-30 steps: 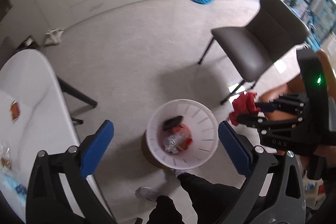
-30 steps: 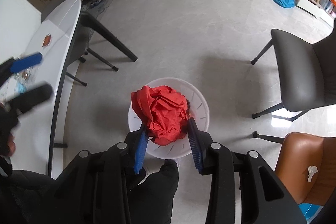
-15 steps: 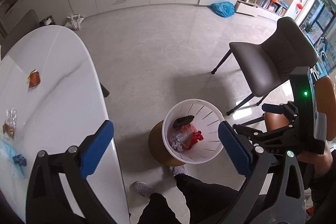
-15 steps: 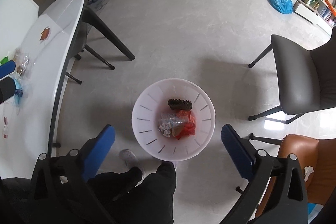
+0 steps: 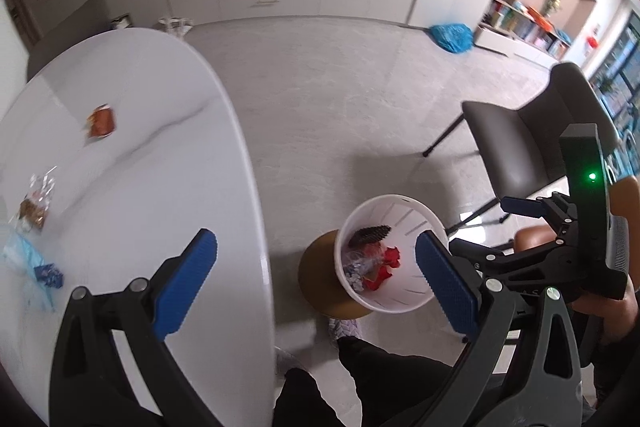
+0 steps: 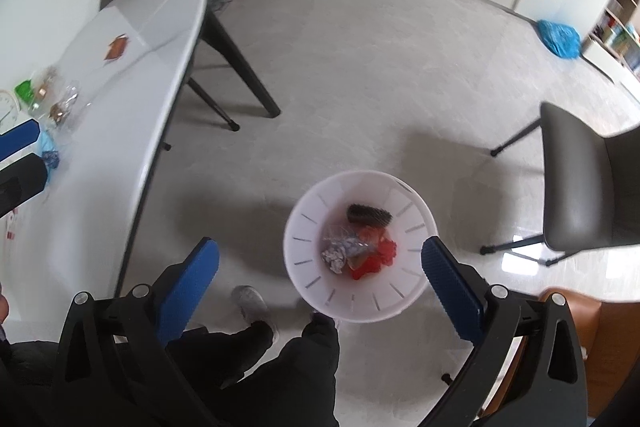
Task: Collect trash
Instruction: 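Move both tools back over the table toward the face mask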
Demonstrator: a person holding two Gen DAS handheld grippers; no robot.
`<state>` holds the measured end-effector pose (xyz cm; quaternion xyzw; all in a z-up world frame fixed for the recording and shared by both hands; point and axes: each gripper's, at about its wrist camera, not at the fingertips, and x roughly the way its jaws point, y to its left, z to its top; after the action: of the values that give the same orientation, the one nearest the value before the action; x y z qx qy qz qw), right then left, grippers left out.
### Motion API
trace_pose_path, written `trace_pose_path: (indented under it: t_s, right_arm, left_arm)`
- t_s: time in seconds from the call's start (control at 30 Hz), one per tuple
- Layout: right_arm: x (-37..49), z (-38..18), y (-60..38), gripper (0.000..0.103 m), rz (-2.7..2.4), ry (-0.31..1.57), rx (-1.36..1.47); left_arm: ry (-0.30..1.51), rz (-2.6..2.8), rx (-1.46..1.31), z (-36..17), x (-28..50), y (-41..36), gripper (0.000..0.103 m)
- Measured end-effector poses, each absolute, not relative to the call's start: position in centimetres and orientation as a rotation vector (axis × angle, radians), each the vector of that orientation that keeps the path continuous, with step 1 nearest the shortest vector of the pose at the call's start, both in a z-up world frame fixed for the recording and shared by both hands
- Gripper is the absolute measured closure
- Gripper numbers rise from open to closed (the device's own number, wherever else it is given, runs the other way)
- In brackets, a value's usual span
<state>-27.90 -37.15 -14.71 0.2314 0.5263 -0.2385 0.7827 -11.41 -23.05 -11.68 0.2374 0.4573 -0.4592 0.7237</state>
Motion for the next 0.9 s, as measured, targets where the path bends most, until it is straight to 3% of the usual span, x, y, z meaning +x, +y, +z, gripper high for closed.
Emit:
trace_pose_path:
  t_s: [0.9]
  right_arm:
    - [-8.9,-11.4,-23.4,0.003,-0.066,1.125,0.221]
  left_arm:
    - [1.059,-0.456,0.204,-12.2,2.1,-2.3,0.008]
